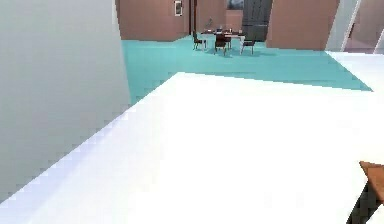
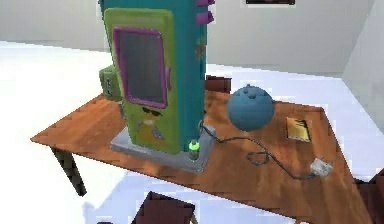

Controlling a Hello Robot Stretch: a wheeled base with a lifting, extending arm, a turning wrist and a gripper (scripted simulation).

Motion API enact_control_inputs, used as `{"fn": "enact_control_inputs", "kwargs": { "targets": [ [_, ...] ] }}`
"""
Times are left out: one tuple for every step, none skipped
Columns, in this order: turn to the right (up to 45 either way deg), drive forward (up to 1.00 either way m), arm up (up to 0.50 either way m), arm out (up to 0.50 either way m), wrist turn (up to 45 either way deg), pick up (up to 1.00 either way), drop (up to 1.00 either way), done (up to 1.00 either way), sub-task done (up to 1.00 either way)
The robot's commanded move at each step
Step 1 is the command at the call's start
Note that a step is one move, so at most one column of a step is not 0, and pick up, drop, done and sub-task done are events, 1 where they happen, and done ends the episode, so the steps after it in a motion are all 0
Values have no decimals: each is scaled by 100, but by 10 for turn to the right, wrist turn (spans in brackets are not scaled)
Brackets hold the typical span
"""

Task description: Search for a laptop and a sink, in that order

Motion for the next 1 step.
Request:
{"fn": "enact_control_inputs", "kwargs": {
  "targets": [
    [-60, 0, 0, 0, 0, 0, 0, 0, 0]
  ]
}}
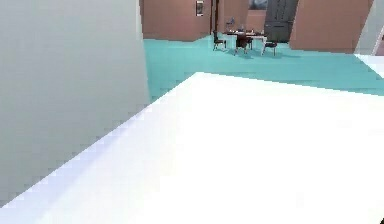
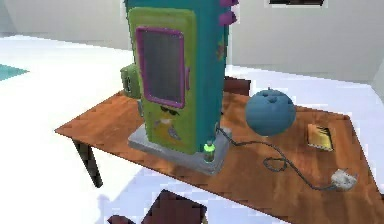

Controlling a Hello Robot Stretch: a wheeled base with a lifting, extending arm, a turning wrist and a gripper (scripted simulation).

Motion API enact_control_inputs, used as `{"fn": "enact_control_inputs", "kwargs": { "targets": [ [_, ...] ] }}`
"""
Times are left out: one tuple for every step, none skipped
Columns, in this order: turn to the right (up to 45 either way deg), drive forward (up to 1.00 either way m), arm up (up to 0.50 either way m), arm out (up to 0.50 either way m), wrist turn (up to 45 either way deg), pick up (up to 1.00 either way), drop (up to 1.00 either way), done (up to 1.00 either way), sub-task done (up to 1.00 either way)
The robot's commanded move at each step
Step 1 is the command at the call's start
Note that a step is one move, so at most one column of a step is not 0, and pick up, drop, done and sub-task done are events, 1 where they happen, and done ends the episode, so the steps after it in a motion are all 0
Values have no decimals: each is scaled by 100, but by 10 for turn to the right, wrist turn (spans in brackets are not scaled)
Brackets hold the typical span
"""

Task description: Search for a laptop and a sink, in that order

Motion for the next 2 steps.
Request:
{"fn": "enact_control_inputs", "kwargs": {
  "targets": [
    [0, 60, 0, 0, 0, 0, 0, 0, 0],
    [450, 0, 0, 0, 0, 0, 0, 0, 0]
  ]
}}
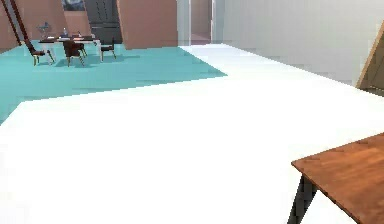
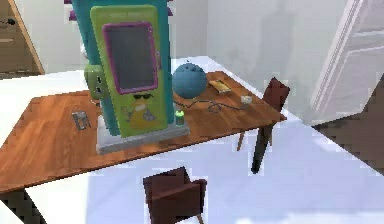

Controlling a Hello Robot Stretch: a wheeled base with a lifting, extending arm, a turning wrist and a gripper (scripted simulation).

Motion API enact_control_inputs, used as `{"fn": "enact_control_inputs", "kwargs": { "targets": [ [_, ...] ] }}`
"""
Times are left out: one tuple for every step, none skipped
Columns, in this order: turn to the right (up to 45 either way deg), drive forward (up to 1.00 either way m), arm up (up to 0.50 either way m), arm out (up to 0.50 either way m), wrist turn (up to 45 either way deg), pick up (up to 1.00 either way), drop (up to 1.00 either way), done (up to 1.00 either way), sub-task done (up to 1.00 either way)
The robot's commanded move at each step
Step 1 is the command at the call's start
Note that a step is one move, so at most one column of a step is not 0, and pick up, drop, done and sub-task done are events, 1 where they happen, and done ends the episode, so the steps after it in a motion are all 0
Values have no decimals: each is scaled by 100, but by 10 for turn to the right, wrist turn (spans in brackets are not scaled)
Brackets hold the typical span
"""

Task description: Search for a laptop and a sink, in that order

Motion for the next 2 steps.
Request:
{"fn": "enact_control_inputs", "kwargs": {
  "targets": [
    [30, 0, 0, 0, 0, 0, 0, 0, 0],
    [0, 100, 0, 0, 0, 0, 0, 0, 0]
  ]
}}
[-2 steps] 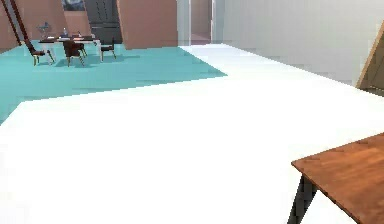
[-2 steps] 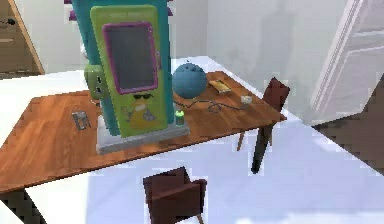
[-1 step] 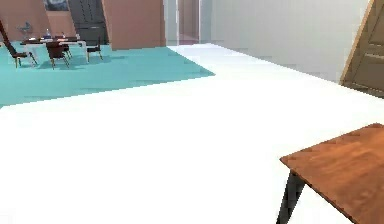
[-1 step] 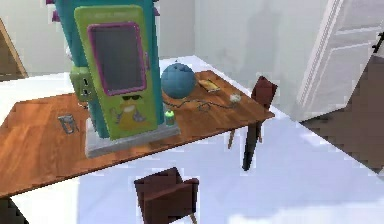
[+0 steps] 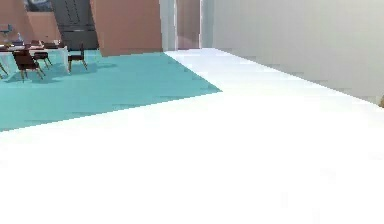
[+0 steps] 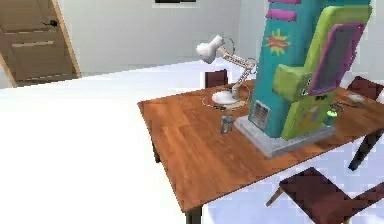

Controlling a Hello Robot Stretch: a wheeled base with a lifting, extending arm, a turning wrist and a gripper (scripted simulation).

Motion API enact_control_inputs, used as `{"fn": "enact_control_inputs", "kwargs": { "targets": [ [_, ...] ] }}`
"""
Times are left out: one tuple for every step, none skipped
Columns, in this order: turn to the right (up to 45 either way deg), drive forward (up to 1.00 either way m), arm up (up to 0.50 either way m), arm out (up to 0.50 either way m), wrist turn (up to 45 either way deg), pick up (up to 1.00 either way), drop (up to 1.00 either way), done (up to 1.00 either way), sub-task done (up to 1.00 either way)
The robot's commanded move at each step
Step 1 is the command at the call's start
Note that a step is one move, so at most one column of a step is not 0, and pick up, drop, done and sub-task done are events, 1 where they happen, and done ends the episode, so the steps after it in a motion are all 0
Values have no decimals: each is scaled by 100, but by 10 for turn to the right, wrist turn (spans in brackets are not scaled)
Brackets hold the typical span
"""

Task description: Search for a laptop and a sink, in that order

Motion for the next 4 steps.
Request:
{"fn": "enact_control_inputs", "kwargs": {
  "targets": [
    [0, 100, 0, 0, 0, 0, 0, 0, 0],
    [0, 100, 0, 0, 0, 0, 0, 0, 0],
    [0, 100, 0, 0, 0, 0, 0, 0, 0],
    [0, 100, 0, 0, 0, 0, 0, 0, 0]
  ]
}}
